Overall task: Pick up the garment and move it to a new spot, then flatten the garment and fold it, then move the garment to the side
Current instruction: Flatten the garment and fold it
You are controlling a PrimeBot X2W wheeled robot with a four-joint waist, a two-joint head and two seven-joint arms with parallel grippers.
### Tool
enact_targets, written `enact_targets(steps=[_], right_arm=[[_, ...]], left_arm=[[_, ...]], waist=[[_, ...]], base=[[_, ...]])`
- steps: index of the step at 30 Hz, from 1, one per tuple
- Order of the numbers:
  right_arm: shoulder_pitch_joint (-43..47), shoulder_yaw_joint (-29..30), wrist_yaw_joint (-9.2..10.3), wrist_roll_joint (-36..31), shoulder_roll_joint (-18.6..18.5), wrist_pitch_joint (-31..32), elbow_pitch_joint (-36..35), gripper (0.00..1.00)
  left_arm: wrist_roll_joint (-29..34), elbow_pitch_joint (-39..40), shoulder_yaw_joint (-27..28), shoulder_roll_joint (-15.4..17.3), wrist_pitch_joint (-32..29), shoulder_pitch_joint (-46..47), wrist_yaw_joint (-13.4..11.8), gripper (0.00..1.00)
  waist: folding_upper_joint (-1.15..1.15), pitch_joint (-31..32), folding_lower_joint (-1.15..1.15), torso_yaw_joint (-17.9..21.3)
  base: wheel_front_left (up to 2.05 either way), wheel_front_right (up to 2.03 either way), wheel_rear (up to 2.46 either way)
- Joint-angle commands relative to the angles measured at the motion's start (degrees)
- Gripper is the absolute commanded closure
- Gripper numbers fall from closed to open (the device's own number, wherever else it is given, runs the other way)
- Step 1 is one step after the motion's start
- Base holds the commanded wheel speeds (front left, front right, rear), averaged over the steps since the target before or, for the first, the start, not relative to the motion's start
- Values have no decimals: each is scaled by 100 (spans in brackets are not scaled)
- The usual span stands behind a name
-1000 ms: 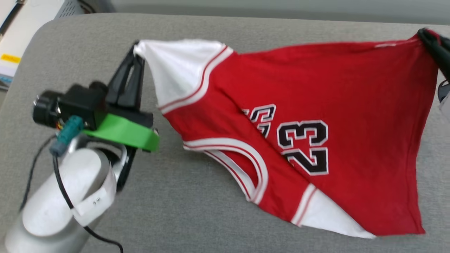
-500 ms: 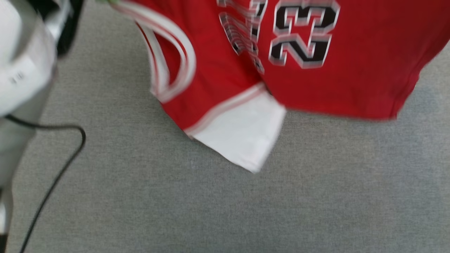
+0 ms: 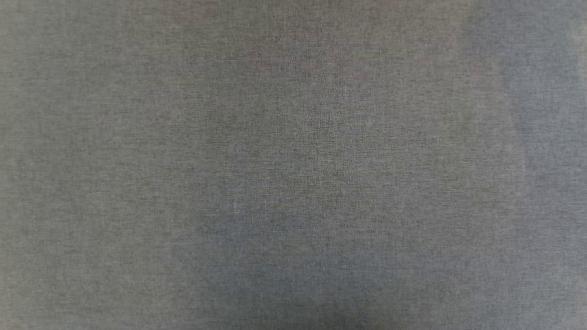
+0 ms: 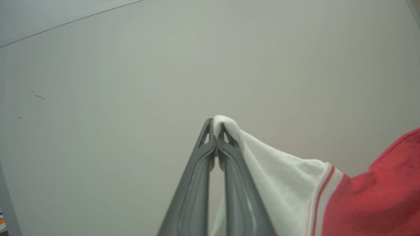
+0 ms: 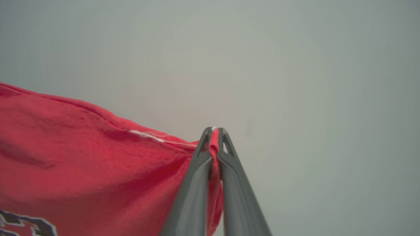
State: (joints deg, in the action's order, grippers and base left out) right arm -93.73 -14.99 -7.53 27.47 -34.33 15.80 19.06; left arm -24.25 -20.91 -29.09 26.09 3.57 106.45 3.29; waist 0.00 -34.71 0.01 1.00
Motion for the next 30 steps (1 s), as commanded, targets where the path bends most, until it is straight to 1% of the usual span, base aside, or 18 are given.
enact_targets(steps=[1,4,7,11,15,20,23,30], right_arm=[[-269,-94,4,-51,50,-108,162,100],[-660,-307,4,-82,101,-318,566,100],[-773,-547,4,-20,138,-514,873,100],[-550,-851,4,216,141,-793,1188,100],[-60,-1123,4,503,175,-1106,1394,100],[778,-1502,4,871,262,-1428,1554,100],[1361,-1698,4,1111,330,-1649,1618,100],[2812,-2308,4,1536,267,-1971,1453,100]], left_arm=[[44,-199,1,-41,54,254,57,100],[60,-620,-39,-102,175,534,136,100],[46,-925,-74,-129,305,591,181,100],[-6,-1248,-159,-146,510,353,232,100],[-105,-1414,-189,-124,748,-124,248,100],[-275,-1302,-214,7,928,-1182,202,100],[-412,-1053,-216,113,988,-2028,105,100],[-715,-285,-237,400,1037,-4191,-334,100]], waist=[[0,-198,-1,63],[0,-274,-1,65],[0,-340,-1,69],[0,-371,-1,79],[0,-294,-1,96],[0,-42,-1,108],[0,189,-1,108],[0,802,-1,47]], base=[[0,0,0],[0,0,0],[0,0,0],[0,0,0],[0,0,0],[0,0,0],[0,0,0],[0,0,0]])
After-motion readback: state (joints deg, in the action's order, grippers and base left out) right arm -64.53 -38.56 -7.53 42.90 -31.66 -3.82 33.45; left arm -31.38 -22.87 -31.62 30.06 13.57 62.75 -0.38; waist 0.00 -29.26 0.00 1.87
